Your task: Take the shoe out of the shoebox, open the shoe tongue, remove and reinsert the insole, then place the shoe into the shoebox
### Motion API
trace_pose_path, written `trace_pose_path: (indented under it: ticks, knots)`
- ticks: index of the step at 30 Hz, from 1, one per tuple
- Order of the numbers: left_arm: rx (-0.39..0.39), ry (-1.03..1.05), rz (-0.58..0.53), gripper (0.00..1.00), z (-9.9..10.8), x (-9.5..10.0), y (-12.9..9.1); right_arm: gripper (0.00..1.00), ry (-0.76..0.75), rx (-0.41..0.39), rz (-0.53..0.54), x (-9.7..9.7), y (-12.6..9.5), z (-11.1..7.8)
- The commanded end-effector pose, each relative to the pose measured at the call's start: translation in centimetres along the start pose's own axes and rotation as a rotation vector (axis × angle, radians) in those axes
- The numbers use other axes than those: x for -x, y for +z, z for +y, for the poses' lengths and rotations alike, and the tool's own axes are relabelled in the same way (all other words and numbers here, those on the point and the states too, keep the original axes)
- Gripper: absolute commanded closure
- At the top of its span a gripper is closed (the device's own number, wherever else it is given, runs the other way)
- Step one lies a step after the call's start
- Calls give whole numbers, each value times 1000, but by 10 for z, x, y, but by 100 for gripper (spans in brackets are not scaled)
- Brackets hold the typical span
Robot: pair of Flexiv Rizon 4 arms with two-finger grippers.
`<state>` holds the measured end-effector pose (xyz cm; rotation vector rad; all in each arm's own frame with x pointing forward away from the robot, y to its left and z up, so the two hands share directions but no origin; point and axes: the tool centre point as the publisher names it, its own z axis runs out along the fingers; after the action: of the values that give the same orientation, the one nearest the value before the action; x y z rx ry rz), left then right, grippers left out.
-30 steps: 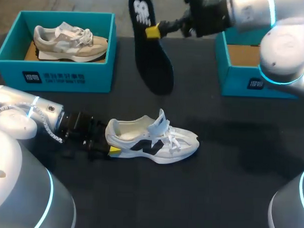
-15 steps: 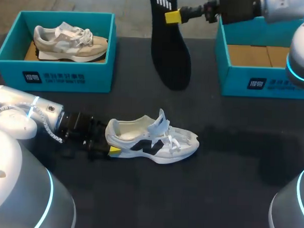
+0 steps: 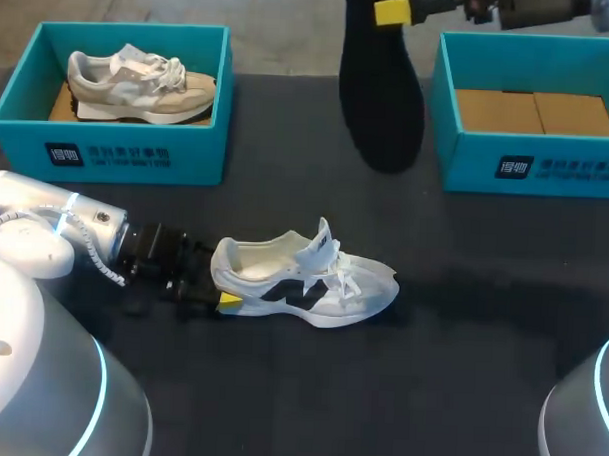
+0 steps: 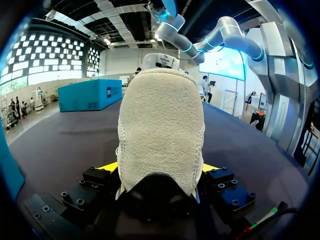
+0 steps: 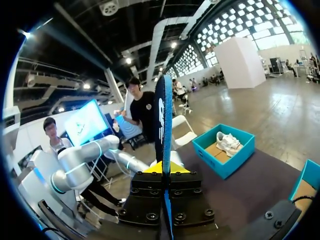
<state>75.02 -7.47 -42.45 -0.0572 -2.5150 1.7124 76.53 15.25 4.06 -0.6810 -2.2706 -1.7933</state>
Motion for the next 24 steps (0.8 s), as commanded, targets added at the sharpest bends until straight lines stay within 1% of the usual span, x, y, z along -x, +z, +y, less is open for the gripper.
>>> trace_pose_path:
  ticks: [1, 4, 24]
  knots:
    - [0, 0, -1, 100, 2, 0, 2, 100, -4, 26, -4, -9, -8, -9]
    - [0, 0, -1, 100, 2, 0, 2, 100, -4, 53, -21, -7, -11, -11]
    - [0, 0, -1, 100, 2, 0, 2, 100, -4, 53, -21, -7, -11, -11]
